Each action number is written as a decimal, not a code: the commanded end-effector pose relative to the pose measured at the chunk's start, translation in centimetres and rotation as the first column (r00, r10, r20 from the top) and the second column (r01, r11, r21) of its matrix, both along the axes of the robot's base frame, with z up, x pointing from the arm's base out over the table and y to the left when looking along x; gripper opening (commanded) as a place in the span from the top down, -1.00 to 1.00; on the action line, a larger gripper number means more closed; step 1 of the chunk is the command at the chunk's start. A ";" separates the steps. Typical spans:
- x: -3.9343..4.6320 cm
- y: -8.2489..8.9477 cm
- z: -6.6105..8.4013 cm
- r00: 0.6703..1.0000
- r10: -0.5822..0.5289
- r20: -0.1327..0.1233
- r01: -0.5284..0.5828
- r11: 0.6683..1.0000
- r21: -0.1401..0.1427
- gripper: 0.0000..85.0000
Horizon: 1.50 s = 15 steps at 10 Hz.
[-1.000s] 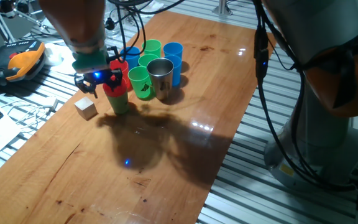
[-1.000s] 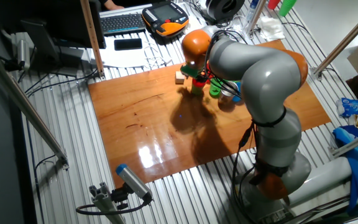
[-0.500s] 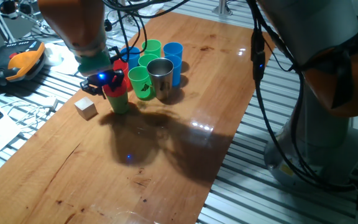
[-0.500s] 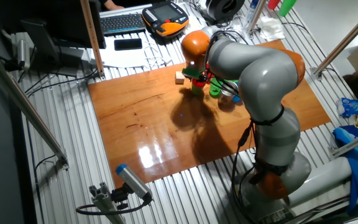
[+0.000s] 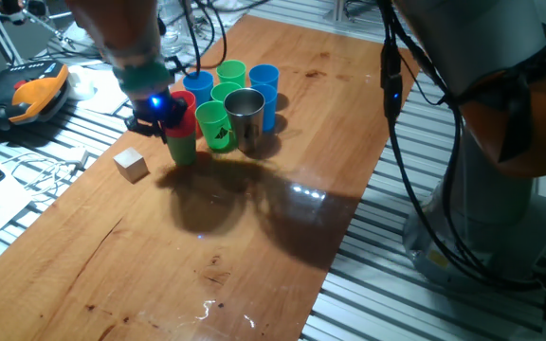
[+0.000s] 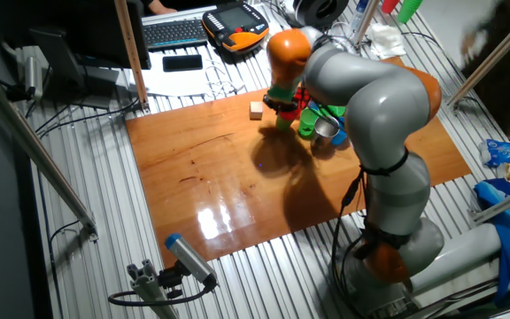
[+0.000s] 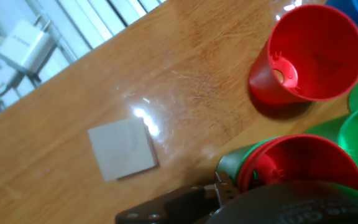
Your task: Stack the cups
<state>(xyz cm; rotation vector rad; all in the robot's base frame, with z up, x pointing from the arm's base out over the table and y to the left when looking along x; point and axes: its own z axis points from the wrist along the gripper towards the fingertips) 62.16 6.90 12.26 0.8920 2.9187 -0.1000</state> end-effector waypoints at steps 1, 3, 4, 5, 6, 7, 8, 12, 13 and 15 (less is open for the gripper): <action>-0.16 -0.1 1.8 1.000 -0.002 -0.015 0.002 1.000 0.006 1.00; -0.59 -1.1 5.1 0.999 -0.001 -0.035 0.002 1.000 0.027 1.00; -1.01 -1.7 6.7 0.999 0.014 -0.052 -0.014 1.000 0.014 1.00; -1.48 -2.4 8.2 0.997 0.024 -0.069 -0.023 1.000 0.016 1.00; -1.94 -3.2 9.7 0.996 0.033 -0.078 -0.028 0.998 0.056 1.00; -2.28 -3.8 10.6 0.995 0.048 -0.084 -0.043 0.997 0.063 1.00; -2.50 -4.5 11.3 0.994 0.059 -0.087 -0.053 0.996 0.065 1.00; -2.47 -6.4 10.7 0.987 0.129 -0.094 -0.128 0.992 0.019 1.00; -2.18 -6.8 10.1 0.987 0.131 -0.089 -0.130 0.991 0.023 1.00; -1.75 -7.4 8.2 0.987 0.143 -0.078 -0.143 0.990 0.008 1.00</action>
